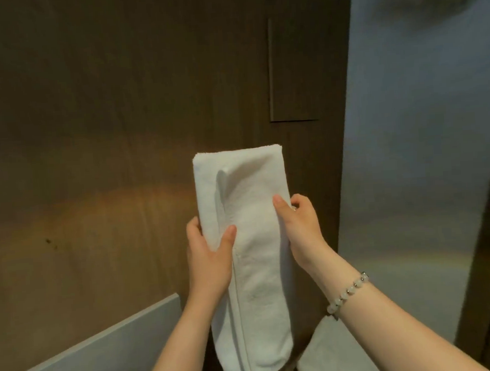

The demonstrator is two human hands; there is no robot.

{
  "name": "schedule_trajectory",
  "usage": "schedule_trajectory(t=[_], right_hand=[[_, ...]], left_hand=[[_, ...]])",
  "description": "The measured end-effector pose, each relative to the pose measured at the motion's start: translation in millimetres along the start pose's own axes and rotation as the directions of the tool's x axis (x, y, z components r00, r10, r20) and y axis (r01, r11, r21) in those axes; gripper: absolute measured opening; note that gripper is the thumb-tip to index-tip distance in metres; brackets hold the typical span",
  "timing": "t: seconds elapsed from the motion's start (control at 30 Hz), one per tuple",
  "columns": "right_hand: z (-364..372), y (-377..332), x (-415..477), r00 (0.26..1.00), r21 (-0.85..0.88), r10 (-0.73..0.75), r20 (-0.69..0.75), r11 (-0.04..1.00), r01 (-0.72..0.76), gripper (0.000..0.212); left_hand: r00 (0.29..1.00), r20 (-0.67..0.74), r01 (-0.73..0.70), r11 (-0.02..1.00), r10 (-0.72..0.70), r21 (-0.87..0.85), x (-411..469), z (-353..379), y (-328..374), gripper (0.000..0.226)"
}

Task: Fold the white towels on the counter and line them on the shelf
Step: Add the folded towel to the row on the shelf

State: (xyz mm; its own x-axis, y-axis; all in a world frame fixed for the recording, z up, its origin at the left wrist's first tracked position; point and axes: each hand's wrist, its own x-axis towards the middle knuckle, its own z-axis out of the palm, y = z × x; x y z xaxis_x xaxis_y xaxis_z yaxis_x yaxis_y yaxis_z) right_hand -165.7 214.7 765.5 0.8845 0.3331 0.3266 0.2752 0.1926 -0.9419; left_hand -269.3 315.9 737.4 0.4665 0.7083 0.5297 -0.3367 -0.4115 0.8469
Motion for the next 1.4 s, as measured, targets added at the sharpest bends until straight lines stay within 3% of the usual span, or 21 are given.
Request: schedule_trajectory(t=[0.1, 0.27, 0.4, 0.5, 0.6, 0.67, 0.8, 0.9, 1.0, 1.1, 1.23, 1.4], right_hand=[[-43.8, -6.7, 17.0, 0.999, 0.005, -0.052, -0.005, 0.999, 0.052, 0.013], [-125.2, -15.3, 53.0, 0.991, 0.145, -0.089, 0.1, 0.987, 0.074, 0.022], [-175.8, -15.9, 91.5, 0.989, 0.233, -0.073, 0.128, 0.972, 0.042, 0.026], [-198.6, -33.4, 114.4, 0.988, 0.418, -0.04, 0.146, 0.908, -0.025, 0.031], [-217.1, -60.8, 123.6, 0.963, 0.507, -0.087, 0.256, 0.86, -0.058, 0.028], [-225.0, -82.6, 123.9, 0.936, 0.506, -0.182, 0.3, 0.863, 0.006, 0.029], [-227.3, -113.2, 132.3, 0.846, 0.326, -0.369, 0.384, 0.912, 0.25, 0.04], [-222.8, -144.9, 141.7, 0.748, 0.253, -0.492, 0.446, 0.871, 0.421, 0.043], [-212.9, -182.8, 146.9, 0.654, 0.256, -0.581, 0.485, 0.809, 0.529, 0.041], [-195.5, -217.6, 153.9, 0.604, 0.271, -0.697, 0.386, 0.711, 0.648, 0.042], [-169.8, -265.3, 168.5, 0.551, 0.311, -0.802, 0.231, 0.597, 0.74, 0.051], [-160.0, -329.3, 190.6, 0.518, 0.196, -0.85, 0.098, 0.526, 0.827, 0.034]], left_hand=[[1.0, -0.008, -0.008, 1.0, 0.008, -0.005, -0.8, 49.4, 8.1, 0.048], [0.996, -0.079, -0.04, 0.999, 0.037, -0.03, -9.6, 136.9, 25.5, 0.045], [0.98, -0.193, -0.072, 0.991, 0.049, -0.111, -9.8, 196.2, 41.8, 0.062], [0.969, -0.24, -0.091, 0.988, 0.058, -0.128, -2.6, 227.6, 59.9, 0.075], [0.96, -0.269, -0.118, 0.985, 0.08, -0.129, 5.5, 246.1, 88.3, 0.066], [0.948, -0.304, -0.128, 0.986, 0.088, -0.111, 12.7, 249.8, 111.0, 0.059], [0.894, -0.419, -0.2, 0.978, 0.16, -0.052, 32.9, 242.4, 155.0, 0.089], [0.882, -0.4, -0.266, 0.964, 0.25, 0.017, 51.9, 231.1, 191.3, 0.064], [0.812, -0.384, -0.421, 0.897, 0.44, 0.137, 73.0, 218.0, 221.5, 0.033], [0.673, -0.363, -0.588, 0.764, 0.645, 0.267, 92.6, 208.9, 251.3, 0.038], [0.516, -0.315, -0.697, 0.605, 0.796, 0.385, 127.1, 200.0, 298.4, 0.037], [0.457, -0.096, -0.724, 0.432, 0.884, 0.538, 167.4, 195.7, 359.6, 0.024]])
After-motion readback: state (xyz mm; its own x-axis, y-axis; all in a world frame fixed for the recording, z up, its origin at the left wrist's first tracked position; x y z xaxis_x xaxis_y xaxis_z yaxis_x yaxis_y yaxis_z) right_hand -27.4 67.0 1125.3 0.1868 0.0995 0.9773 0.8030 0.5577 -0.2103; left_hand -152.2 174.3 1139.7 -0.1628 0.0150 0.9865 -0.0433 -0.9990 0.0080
